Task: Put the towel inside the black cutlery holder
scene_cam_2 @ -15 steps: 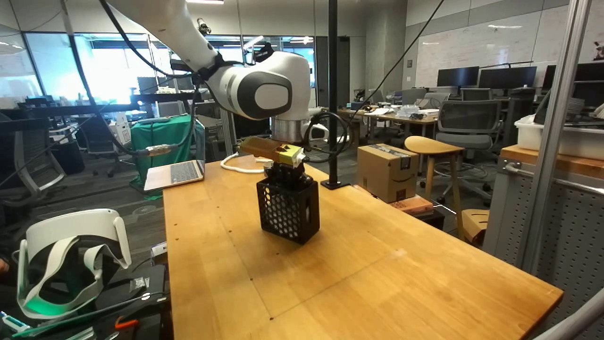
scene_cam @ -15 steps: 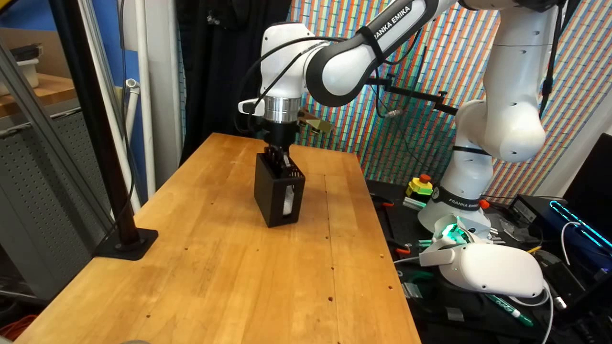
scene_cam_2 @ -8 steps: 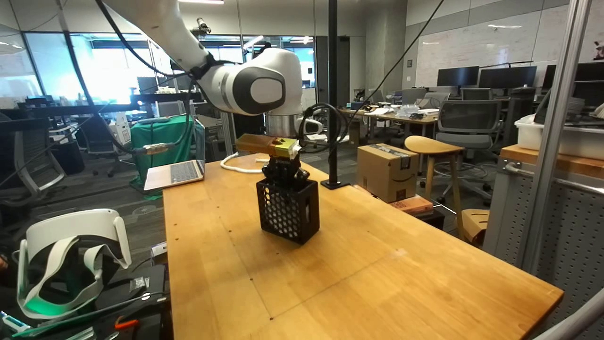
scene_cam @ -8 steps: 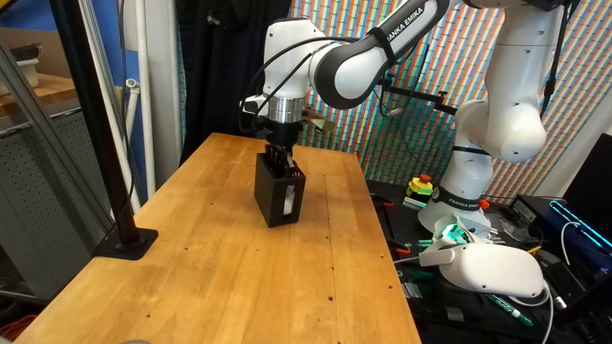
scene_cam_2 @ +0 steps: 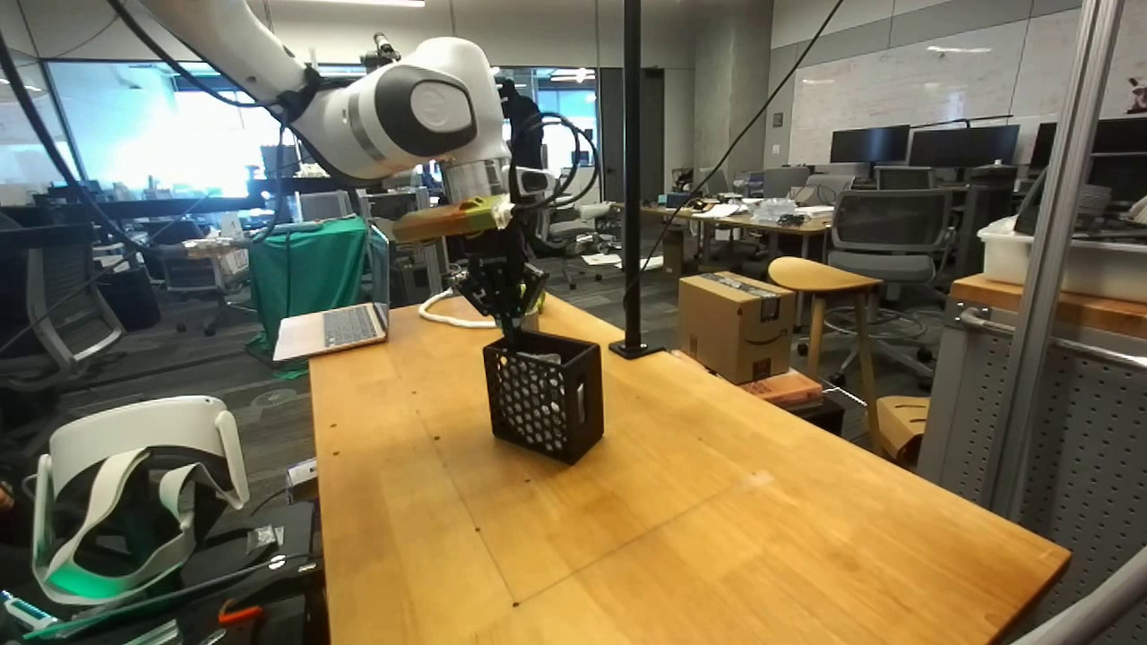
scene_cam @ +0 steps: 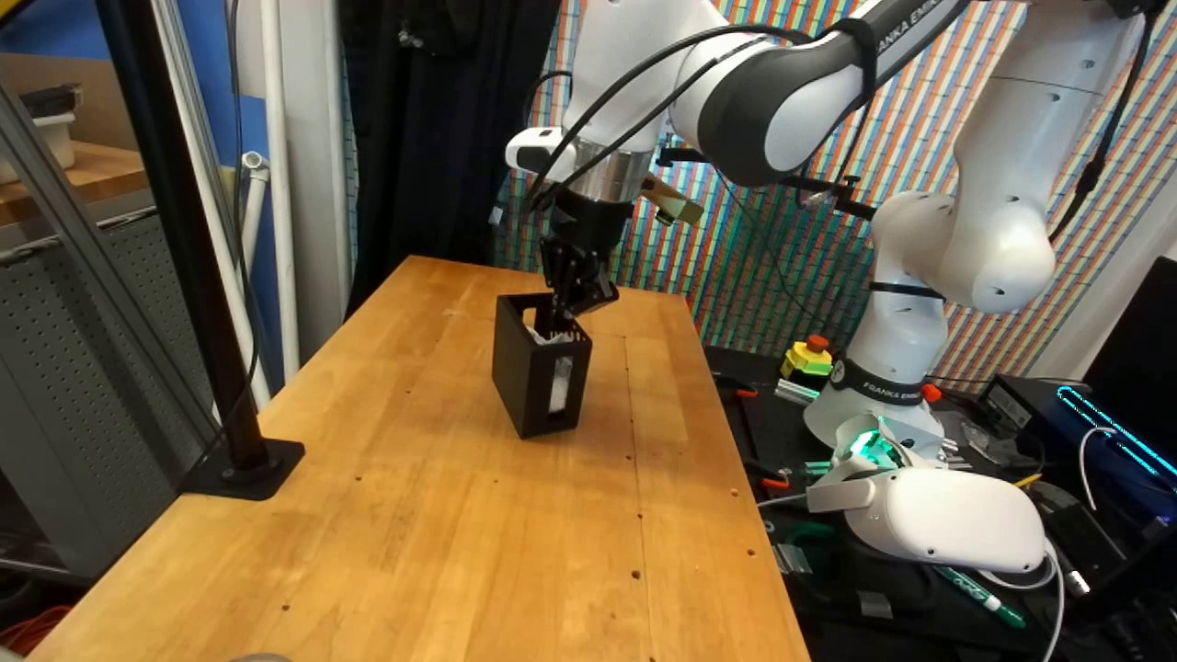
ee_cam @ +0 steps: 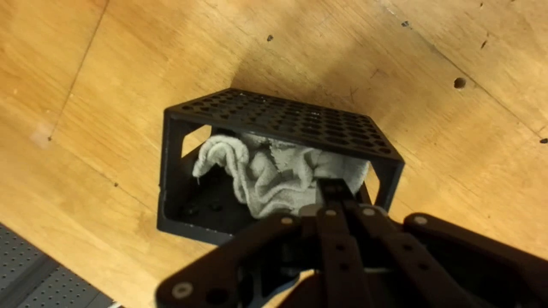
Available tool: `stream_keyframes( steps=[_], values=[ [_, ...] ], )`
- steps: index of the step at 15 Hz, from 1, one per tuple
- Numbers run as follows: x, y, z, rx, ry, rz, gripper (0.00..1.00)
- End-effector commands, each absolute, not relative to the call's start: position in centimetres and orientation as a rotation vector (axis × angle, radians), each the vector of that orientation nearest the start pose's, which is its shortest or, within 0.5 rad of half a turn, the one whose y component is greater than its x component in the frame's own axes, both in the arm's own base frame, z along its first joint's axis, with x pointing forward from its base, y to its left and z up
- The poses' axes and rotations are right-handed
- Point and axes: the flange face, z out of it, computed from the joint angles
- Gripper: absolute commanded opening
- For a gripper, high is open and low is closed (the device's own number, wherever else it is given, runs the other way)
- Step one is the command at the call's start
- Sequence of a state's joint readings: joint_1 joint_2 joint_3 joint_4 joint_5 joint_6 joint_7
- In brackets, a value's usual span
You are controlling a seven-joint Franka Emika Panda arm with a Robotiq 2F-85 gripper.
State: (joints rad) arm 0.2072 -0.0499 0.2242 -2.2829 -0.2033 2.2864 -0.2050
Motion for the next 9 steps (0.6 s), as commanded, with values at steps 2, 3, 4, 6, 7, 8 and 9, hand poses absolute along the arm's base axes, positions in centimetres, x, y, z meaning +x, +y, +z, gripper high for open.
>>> stream_keyframes(
  steps=[2,3,4,6,7,8,9],
  values=[
    [43.4,21.8,42.3,-3.113,-1.303,-0.231,0.05],
    [42.8,22.0,42.9,-3.110,-1.317,-0.253,0.07],
    [42.4,22.3,43.4,-3.104,-1.325,-0.273,0.16],
    [43.4,22.5,42.7,-3.081,-1.318,-0.243,0.07],
    [43.0,22.6,43.0,-3.081,-1.327,-0.255,0.14],
    [42.6,22.7,43.1,-3.081,-1.331,-0.261,0.21],
    [42.5,22.7,43.2,-3.082,-1.333,-0.263,0.28]
  ],
)
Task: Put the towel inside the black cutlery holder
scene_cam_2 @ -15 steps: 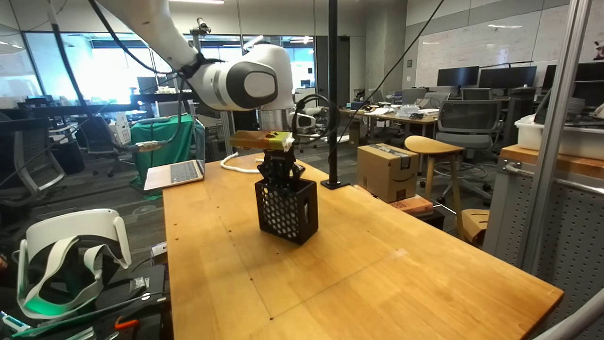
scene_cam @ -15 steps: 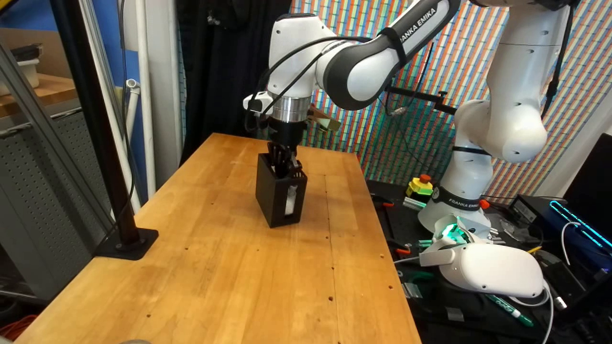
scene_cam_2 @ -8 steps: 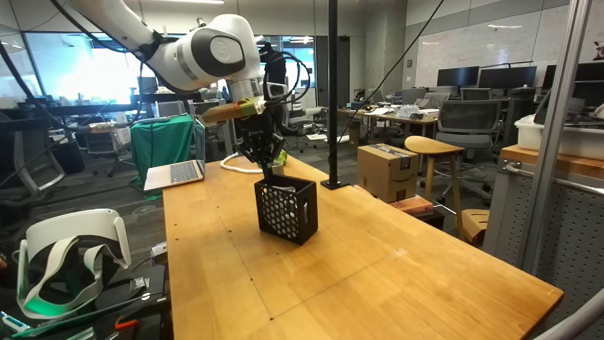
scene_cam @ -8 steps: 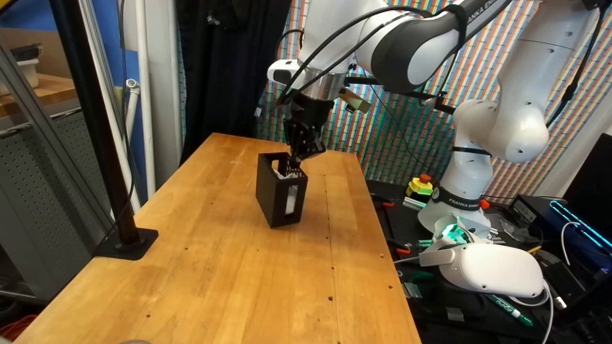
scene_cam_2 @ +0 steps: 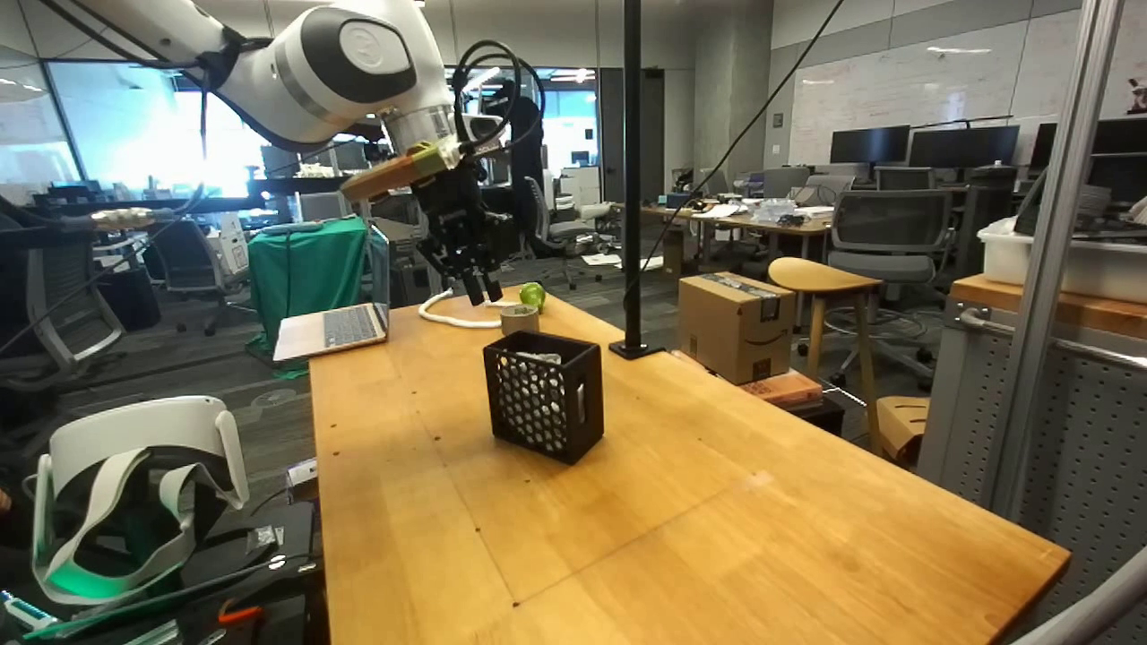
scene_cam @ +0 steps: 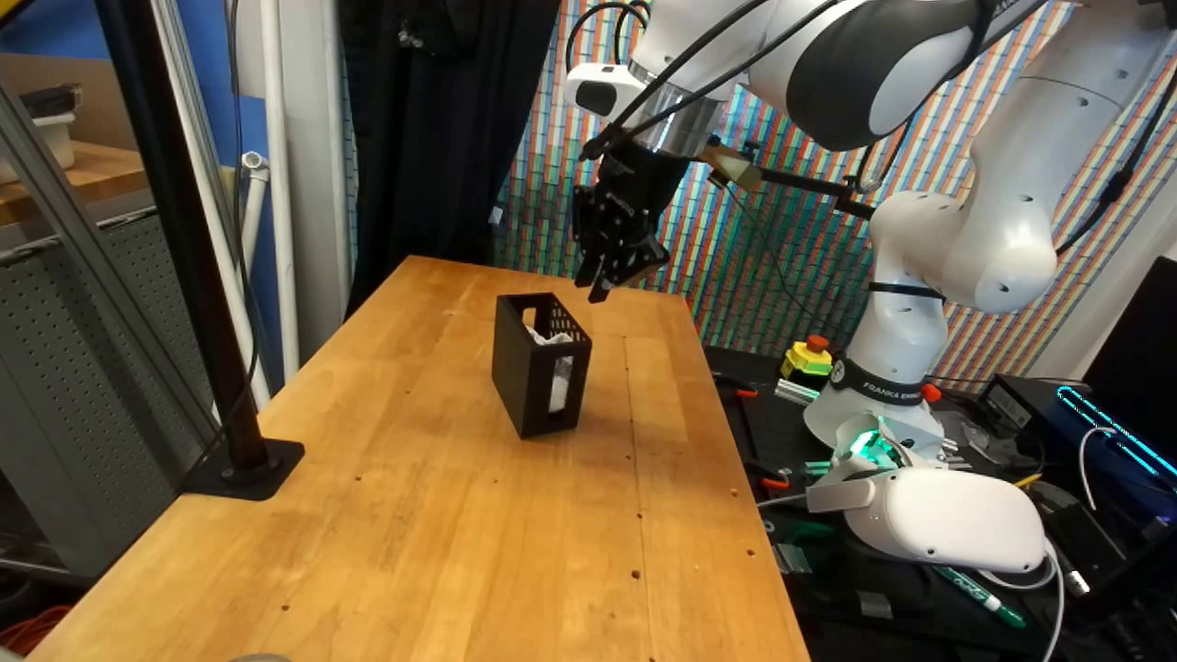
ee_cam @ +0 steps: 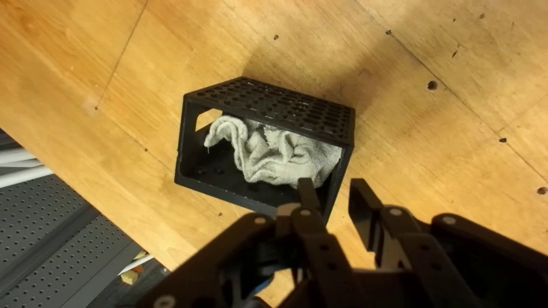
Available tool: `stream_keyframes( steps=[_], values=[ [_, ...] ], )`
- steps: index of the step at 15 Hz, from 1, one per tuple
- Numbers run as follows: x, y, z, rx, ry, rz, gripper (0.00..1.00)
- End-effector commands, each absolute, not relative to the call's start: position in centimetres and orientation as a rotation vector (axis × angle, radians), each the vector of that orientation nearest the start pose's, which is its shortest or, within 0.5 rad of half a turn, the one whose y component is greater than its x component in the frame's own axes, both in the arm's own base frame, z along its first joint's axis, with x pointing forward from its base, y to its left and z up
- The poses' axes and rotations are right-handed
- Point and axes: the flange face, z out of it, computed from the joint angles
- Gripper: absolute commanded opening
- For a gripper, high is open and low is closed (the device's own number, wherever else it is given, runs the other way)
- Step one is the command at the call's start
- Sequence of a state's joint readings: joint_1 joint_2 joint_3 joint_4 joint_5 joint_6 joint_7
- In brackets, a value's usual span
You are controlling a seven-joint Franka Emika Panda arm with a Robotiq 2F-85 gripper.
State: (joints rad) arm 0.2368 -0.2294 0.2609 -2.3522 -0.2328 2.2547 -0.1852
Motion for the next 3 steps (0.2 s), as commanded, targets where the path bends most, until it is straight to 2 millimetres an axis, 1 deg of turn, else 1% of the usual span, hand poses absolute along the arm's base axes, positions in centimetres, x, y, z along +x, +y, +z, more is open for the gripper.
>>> stream_keyframes(
  steps=[1,3],
  values=[
    [42.42,22.63,43.11,-3.082,-1.333,-0.261,0.32],
    [42.38,22.60,43.01,-3.082,-1.333,-0.258,0.32]
  ],
)
